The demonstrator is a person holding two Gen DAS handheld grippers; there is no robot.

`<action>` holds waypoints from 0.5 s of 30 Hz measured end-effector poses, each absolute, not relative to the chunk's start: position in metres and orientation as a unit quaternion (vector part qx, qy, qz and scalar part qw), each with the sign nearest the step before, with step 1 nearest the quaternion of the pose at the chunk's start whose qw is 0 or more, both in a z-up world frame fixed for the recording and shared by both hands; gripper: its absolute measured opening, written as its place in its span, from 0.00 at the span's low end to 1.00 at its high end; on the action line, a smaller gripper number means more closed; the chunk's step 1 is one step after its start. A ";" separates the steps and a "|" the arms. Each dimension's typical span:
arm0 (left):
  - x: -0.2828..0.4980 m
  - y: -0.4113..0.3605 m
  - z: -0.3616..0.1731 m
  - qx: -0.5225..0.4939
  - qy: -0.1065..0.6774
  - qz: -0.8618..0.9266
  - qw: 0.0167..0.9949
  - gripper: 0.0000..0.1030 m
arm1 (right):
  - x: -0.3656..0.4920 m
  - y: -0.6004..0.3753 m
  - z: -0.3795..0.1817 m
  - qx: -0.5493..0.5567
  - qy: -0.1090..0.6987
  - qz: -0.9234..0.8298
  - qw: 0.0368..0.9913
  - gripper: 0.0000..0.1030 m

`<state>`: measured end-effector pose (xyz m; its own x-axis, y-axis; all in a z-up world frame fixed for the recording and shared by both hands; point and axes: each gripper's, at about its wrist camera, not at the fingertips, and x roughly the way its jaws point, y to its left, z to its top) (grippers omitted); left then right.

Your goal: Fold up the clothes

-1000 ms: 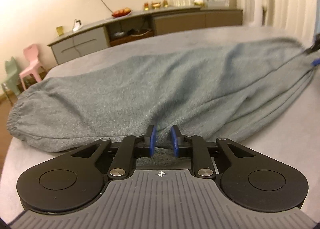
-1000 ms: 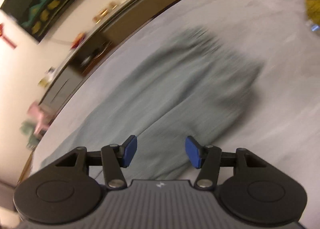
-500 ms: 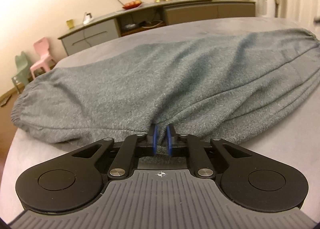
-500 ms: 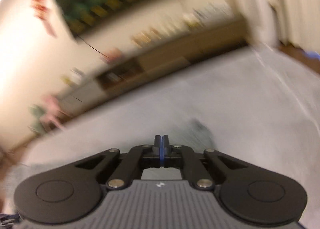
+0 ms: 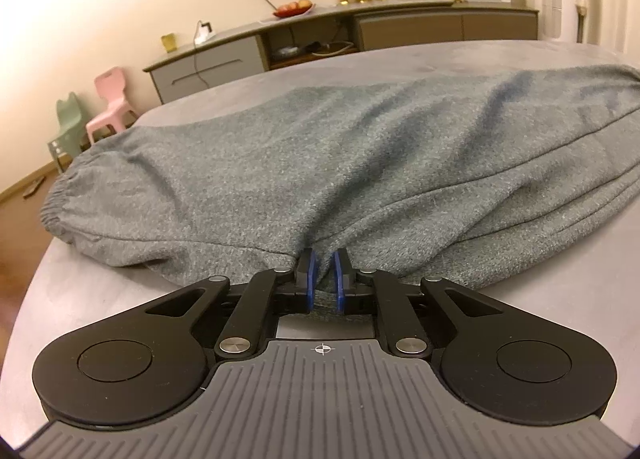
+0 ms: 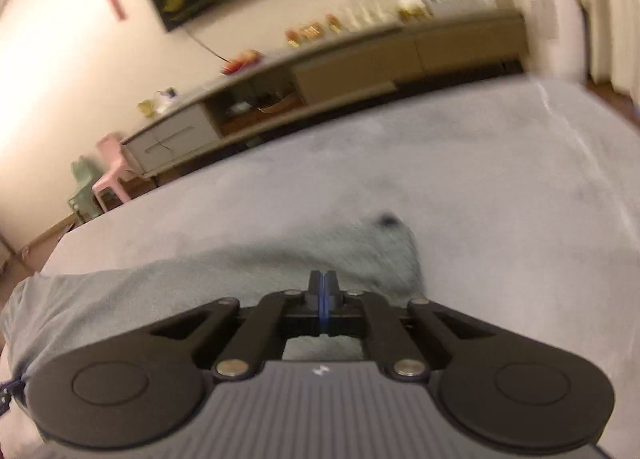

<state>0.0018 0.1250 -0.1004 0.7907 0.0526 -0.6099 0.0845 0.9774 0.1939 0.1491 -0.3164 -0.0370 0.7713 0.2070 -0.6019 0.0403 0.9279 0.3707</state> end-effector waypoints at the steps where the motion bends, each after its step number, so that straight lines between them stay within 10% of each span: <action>1: 0.001 0.125 -0.100 0.105 0.320 -0.004 0.941 0.00 | 0.146 -0.315 -0.025 0.194 0.310 0.068 0.928 0.00; 6: -0.009 0.117 -0.098 0.113 0.312 0.015 0.943 0.00 | 0.145 -0.341 0.000 0.274 0.249 0.119 0.921 0.02; 11: -0.015 0.111 -0.105 0.114 0.319 0.023 0.941 0.00 | 0.173 -0.346 -0.050 0.214 0.353 -0.006 0.911 0.37; 13: -0.014 0.110 -0.103 0.106 0.316 0.024 0.943 0.00 | 0.179 -0.336 -0.056 0.195 0.370 0.010 0.908 0.37; 15: -0.012 0.108 -0.100 0.101 0.313 0.022 0.944 0.03 | 0.184 -0.325 -0.058 0.177 0.385 0.029 0.905 0.11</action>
<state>-0.0117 0.1080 -0.0996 0.8030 0.1043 -0.5867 0.0224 0.9786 0.2046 0.1837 -0.3246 -0.0579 0.7023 0.1890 -0.6863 0.0837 0.9355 0.3433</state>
